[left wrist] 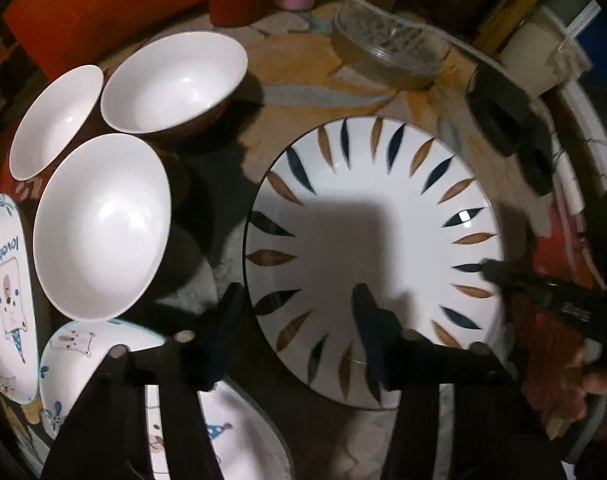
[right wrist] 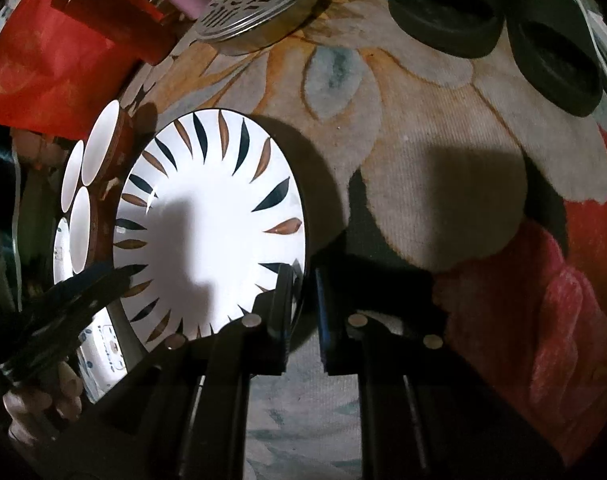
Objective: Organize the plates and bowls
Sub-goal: 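Lift the leaf plate and carry it toward the white power strip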
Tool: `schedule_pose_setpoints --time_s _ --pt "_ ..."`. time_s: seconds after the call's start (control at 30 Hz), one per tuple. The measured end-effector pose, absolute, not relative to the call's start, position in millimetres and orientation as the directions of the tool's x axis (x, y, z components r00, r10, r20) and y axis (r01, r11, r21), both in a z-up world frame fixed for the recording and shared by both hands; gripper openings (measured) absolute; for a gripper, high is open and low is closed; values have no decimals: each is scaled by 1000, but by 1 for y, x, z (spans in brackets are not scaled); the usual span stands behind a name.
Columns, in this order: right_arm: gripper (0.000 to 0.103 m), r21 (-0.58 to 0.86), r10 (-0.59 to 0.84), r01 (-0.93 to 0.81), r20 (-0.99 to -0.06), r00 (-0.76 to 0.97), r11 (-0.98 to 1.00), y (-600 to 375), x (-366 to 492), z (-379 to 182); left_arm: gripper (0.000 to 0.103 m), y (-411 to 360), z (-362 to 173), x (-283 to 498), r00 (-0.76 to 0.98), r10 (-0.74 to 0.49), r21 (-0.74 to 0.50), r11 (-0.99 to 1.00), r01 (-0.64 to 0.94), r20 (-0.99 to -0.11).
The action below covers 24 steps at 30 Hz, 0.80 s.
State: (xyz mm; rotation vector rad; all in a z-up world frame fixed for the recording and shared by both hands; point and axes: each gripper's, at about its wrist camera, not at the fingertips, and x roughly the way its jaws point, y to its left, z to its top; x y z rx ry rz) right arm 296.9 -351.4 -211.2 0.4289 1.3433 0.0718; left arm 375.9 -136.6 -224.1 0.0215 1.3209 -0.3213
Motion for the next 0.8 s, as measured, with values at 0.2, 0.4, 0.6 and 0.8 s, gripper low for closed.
schedule_pose_setpoints --time_s 0.2,0.4,0.6,0.8 --pt "13 319 280 166 -934 221 933 -343 301 -214 28 -130 -244 383 176 -213 -179 964 195 -961" --pt "13 293 263 120 -940 219 948 -339 304 -215 20 -121 -244 382 167 -271 -236 950 204 -948" --pt "11 309 268 115 -922 278 944 -350 297 -199 20 -125 -227 368 190 -318 -259 924 283 -929" --pt "12 337 284 131 -907 312 932 -370 275 -181 20 -150 -203 358 231 -321 -223 903 368 -919"
